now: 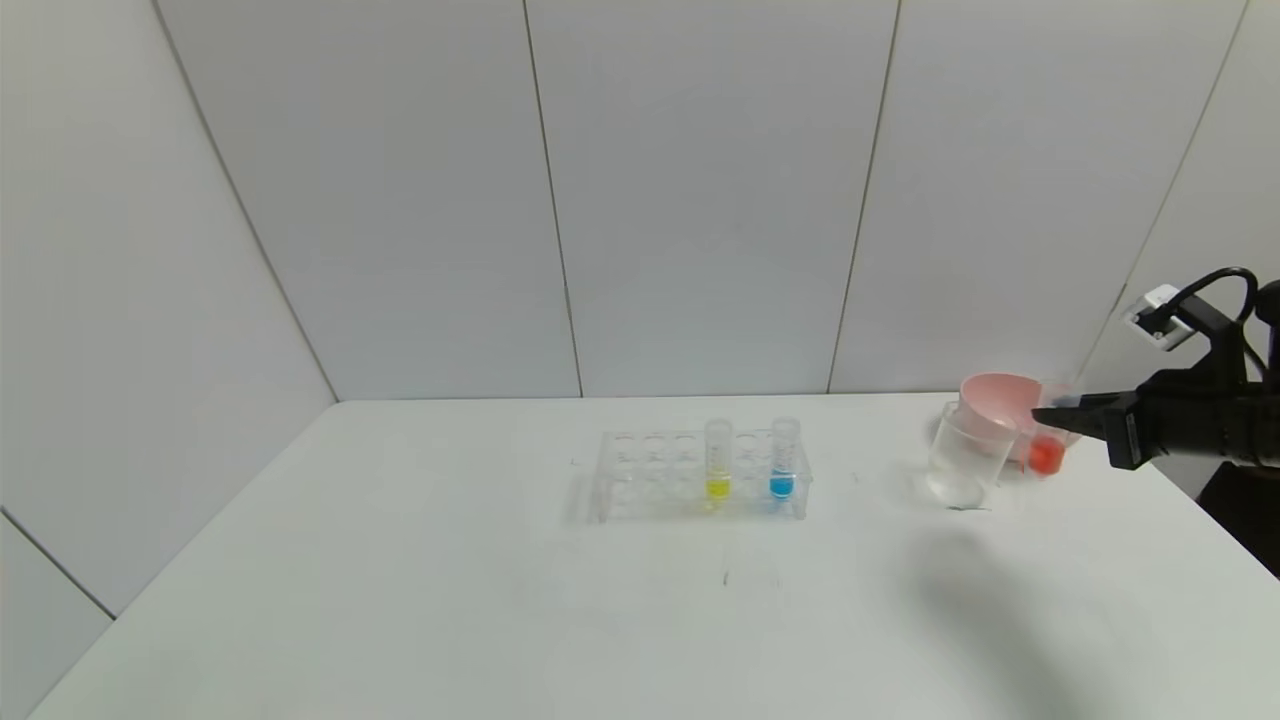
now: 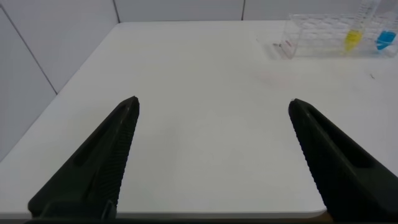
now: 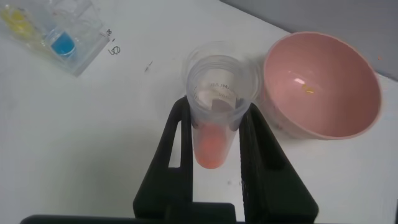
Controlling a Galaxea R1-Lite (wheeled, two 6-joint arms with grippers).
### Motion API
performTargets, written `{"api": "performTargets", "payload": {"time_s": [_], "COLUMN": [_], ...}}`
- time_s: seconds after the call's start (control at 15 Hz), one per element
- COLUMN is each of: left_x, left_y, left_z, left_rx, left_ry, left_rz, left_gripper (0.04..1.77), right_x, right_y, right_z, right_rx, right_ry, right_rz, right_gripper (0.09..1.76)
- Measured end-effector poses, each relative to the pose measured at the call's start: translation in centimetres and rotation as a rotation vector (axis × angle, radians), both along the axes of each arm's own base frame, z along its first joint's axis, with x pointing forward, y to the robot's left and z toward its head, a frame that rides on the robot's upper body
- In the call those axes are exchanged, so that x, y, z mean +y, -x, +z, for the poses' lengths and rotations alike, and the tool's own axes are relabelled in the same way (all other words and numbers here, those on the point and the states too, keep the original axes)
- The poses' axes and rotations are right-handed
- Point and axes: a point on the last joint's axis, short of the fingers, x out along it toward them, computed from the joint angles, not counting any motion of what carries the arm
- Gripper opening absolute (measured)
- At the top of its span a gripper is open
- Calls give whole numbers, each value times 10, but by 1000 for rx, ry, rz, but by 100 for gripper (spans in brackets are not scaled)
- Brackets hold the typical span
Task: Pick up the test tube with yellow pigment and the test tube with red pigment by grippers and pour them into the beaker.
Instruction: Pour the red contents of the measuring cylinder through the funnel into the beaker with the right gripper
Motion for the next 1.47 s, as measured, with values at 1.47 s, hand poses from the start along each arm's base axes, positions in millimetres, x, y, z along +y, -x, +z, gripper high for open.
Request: {"api": "performTargets", "payload": {"time_s": [1.47], "left_x": [0], "left_y": [0], "left_z": [0], "left_rx": [0], "left_ry": [0], "left_rz": [0], "left_gripper": [172], "right_x": [-26], "right_y": [-78], "right_z": [31], "right_rx": [118], "right_ry": [293], "right_rz": [63], "right_gripper": [50]}}
